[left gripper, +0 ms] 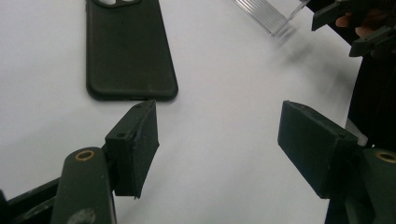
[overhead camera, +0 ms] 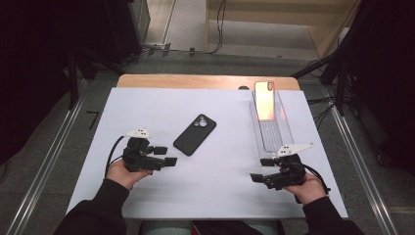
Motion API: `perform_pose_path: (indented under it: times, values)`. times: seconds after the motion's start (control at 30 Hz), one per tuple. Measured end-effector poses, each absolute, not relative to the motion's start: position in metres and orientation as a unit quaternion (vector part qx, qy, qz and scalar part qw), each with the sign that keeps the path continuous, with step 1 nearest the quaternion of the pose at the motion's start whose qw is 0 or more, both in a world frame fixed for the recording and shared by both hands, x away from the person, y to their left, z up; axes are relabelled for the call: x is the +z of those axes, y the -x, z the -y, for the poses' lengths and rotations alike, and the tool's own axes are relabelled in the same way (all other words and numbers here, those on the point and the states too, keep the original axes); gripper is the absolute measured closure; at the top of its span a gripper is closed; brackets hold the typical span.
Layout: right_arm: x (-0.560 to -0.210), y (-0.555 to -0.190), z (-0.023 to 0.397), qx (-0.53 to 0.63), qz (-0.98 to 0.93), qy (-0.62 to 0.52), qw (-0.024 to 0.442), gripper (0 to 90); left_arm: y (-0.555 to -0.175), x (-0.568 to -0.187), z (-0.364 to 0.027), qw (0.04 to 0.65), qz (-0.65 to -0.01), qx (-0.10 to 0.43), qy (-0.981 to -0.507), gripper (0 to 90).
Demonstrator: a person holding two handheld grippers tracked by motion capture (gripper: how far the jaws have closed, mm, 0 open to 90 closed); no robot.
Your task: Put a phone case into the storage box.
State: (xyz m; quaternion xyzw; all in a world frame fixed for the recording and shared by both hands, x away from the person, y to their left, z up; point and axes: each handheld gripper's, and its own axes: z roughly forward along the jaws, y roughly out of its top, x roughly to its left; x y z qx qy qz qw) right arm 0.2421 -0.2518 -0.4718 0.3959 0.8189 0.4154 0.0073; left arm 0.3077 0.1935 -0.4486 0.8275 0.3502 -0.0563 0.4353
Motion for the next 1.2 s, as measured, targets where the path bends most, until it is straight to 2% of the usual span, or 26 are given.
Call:
perform_pose_path:
  times: [0.47,0.7,0.87,1.2]
  values:
    - [-0.473,-0.243,0.252,0.411,-0.82,-0.399,0.009,21.0,-0.278,-0.451,-0.205,0.436,-0.35,-0.059,-0.827,29.3]
    - [-0.473,-0.245,0.25,0.41,-0.822,-0.396,0.008,21.0,-0.283,-0.448,-0.201,0.429,-0.366,-0.056,-0.824,29.2]
    - [-0.473,-0.245,0.25,0.41,-0.821,-0.397,0.009,21.0,-0.289,-0.441,-0.2,0.45,-0.358,-0.055,-0.816,31.5]
    - [-0.474,-0.245,0.25,0.407,-0.821,-0.4,0.008,21.0,-0.311,-0.439,-0.183,0.415,-0.36,-0.027,-0.835,24.1]
